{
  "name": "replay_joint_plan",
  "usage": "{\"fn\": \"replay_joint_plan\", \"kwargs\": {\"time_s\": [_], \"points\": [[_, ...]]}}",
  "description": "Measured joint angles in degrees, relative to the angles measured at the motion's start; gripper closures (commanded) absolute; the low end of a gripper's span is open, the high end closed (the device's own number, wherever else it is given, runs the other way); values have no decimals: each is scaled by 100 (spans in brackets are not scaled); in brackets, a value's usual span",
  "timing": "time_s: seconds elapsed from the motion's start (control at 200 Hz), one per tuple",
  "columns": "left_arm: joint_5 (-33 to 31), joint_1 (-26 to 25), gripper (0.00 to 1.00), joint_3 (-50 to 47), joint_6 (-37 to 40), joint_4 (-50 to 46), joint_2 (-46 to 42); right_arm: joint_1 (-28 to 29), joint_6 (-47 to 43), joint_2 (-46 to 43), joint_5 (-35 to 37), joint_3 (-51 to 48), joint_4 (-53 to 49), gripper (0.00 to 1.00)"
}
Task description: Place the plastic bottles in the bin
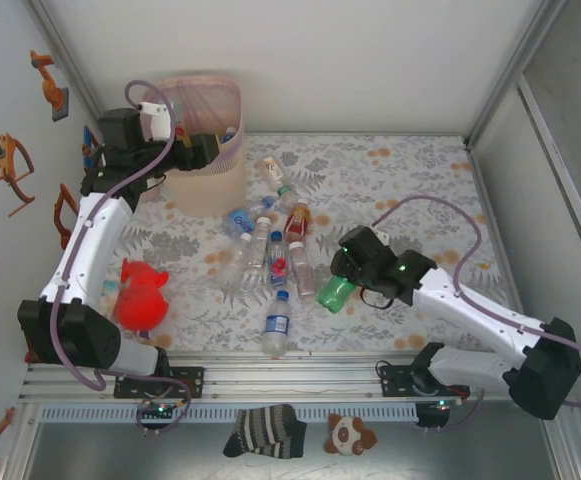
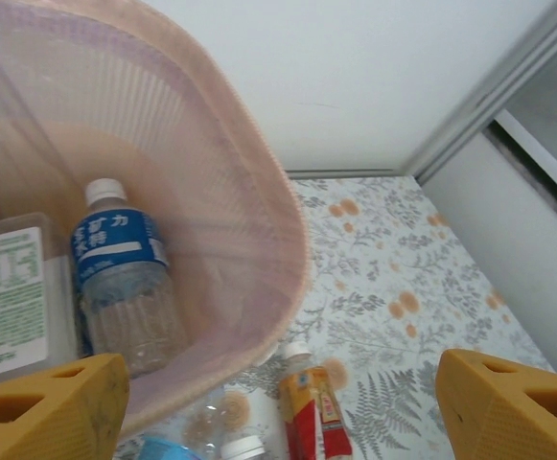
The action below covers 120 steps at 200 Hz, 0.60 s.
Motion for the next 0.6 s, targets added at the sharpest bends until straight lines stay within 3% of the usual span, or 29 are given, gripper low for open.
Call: {"fn": "replay_joint_plan", "kwargs": {"time_s": [0.315, 0.601], "points": [[813, -289, 16, -369, 9, 590, -286, 0, -2048, -302, 723, 857, 356, 47], [1526, -737, 16, -811, 153, 1296, -581, -7, -3713, -474, 535, 1394, 1303, 48]]}}
